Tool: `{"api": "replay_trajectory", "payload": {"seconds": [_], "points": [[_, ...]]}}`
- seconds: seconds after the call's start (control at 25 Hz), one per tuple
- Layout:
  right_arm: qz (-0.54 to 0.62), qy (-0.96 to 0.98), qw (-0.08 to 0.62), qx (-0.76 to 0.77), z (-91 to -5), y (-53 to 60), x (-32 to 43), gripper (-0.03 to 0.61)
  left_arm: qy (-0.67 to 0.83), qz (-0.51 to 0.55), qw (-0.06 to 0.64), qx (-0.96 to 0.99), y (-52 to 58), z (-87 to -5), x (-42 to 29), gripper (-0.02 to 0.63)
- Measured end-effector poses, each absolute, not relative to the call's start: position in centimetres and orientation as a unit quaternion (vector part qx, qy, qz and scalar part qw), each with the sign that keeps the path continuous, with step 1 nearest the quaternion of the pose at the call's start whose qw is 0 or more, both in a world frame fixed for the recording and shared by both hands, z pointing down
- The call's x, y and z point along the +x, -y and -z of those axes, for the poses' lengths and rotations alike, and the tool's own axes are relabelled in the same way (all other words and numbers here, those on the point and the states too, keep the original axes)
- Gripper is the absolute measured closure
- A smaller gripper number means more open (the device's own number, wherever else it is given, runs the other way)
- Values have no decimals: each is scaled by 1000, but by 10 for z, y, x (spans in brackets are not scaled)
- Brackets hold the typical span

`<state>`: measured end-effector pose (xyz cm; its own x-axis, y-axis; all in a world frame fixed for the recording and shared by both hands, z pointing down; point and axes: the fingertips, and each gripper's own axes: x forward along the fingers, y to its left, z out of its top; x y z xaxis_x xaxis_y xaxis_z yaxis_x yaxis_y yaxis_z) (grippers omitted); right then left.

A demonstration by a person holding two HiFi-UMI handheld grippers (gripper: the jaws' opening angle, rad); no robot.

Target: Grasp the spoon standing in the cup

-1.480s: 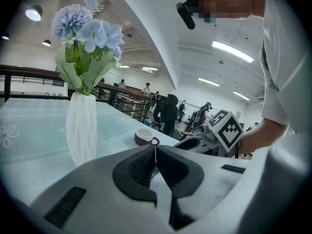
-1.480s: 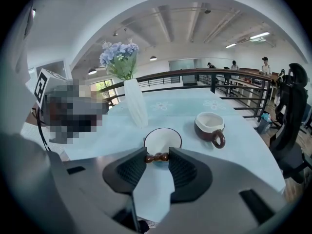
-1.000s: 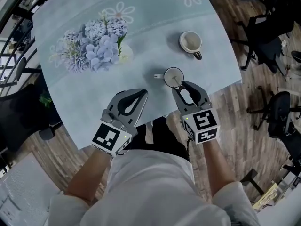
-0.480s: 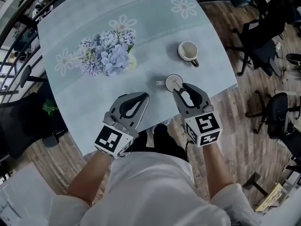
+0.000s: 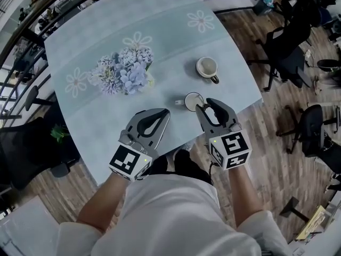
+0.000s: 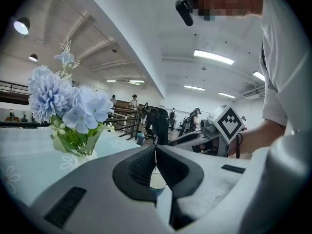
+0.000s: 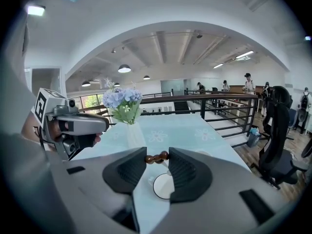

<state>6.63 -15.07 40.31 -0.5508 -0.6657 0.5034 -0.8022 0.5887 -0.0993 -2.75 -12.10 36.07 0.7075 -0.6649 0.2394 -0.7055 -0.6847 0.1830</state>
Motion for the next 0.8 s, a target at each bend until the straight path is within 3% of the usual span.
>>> {"api": "replay_trajectory", "payload": {"seconds": [0.8], "points": [[-126, 870, 154, 452, -343, 144, 71, 426, 357, -60, 90, 928, 123, -314, -22, 592]]}}
